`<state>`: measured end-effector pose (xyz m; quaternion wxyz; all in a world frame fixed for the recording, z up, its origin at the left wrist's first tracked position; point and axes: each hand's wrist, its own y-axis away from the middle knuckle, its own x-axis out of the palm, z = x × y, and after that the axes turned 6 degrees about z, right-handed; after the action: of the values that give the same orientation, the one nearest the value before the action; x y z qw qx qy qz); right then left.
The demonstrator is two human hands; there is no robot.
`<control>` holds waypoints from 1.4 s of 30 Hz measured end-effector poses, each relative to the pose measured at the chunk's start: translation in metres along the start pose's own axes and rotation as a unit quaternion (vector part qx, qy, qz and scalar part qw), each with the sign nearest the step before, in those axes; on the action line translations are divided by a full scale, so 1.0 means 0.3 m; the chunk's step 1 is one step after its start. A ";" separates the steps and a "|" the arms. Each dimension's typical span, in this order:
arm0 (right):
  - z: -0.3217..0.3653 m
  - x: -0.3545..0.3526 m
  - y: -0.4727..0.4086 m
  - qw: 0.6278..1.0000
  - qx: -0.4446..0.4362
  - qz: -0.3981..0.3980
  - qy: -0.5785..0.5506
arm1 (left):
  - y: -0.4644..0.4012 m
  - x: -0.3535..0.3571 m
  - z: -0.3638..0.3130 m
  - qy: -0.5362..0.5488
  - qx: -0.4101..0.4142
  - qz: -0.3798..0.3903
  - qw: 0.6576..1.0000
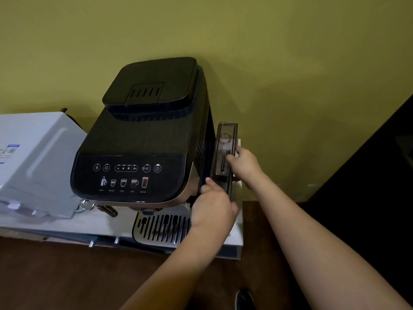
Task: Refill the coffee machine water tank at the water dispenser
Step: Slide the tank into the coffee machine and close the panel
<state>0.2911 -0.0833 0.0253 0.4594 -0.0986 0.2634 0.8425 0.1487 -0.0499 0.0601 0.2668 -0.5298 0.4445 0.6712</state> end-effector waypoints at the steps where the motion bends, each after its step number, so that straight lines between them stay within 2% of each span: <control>1: -0.002 0.000 0.004 1.000 -0.006 -0.011 -0.004 | 0.004 -0.001 0.003 0.003 0.001 -0.010 1.000; 6: -0.027 -0.018 0.092 0.999 -0.008 -0.053 -0.011 | 0.087 0.000 0.010 0.018 0.018 -0.048 0.999; 13: -0.001 -0.031 0.411 0.988 -0.040 -0.147 -0.029 | 0.334 0.027 0.110 0.084 0.085 -0.175 0.977; 17: 0.024 0.046 0.592 0.984 -0.057 -0.161 -0.057 | 0.469 0.048 0.210 0.114 0.101 -0.211 0.966; 23: 0.041 0.263 0.824 0.984 -0.049 -0.156 -0.073 | 0.675 0.123 0.412 0.141 0.111 -0.160 0.971; 29: -0.013 0.426 0.921 0.988 -0.058 -0.124 -0.078 | 0.789 0.229 0.537 0.121 0.091 -0.144 0.978; 33: -0.036 0.459 0.925 0.992 -0.053 -0.084 -0.075 | 0.822 0.262 0.532 0.140 0.063 -0.116 0.981; 42: 0.003 0.428 0.853 0.998 -0.061 -0.004 -0.010 | 0.805 0.263 0.455 0.177 0.008 -0.148 0.973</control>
<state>0.0081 -0.1024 0.0642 0.4585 -0.1188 0.2066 0.8561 -0.1397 -0.0506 0.0669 0.2846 -0.6981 0.4061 0.5164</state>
